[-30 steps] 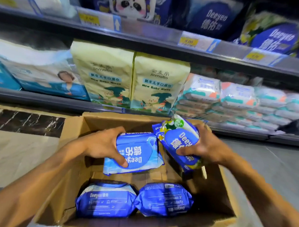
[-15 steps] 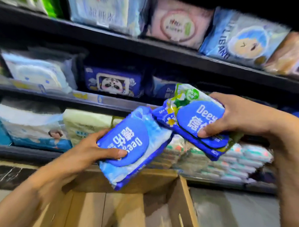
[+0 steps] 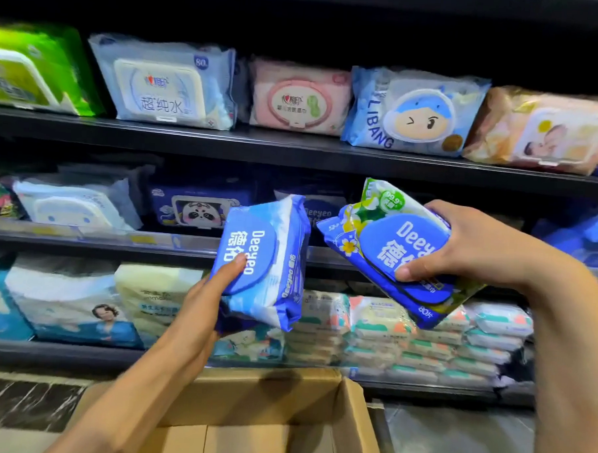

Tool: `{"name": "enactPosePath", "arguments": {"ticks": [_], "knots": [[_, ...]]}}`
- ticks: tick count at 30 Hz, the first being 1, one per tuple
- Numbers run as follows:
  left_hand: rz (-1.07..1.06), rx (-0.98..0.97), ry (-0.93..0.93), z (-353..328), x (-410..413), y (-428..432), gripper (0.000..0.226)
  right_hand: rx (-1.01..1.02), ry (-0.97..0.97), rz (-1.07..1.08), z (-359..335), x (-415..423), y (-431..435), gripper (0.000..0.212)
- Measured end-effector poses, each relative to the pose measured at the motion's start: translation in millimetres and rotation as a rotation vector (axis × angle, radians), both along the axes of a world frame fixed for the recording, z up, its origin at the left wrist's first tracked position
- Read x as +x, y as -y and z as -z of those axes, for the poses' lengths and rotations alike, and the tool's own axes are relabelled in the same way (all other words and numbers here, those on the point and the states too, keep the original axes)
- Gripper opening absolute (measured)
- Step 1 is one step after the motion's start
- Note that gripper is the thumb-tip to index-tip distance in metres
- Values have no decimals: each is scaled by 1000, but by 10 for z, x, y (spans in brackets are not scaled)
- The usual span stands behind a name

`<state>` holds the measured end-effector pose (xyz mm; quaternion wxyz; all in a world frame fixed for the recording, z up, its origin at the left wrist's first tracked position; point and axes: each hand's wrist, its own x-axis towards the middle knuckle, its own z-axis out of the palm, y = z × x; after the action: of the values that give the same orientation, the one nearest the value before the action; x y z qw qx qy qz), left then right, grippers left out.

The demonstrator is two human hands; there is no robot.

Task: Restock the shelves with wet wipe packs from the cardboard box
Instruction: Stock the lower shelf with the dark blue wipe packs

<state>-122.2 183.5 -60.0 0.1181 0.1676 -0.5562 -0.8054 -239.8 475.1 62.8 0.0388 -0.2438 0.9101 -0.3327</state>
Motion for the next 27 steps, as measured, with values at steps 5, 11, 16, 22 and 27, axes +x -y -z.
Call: {"name": "enactPosePath", "arguments": {"ticks": [5, 11, 16, 22, 27], "knots": [[50, 289, -150, -1, -175, -129, 84, -40, 29, 6, 56, 1, -64, 74], [94, 297, -239, -97, -354, -91, 99, -75, 35, 49, 46, -39, -152, 97], [13, 177, -242, -157, -378, 46, 84, -62, 28, 65, 42, -61, -190, 105], [-218, -8, -234, -194, -436, 42, 56, -55, 47, 53, 82, -94, -144, 90], [-309, -21, -262, -239, -476, 124, 36, -62, 57, 53, 147, -156, -164, 82]]}}
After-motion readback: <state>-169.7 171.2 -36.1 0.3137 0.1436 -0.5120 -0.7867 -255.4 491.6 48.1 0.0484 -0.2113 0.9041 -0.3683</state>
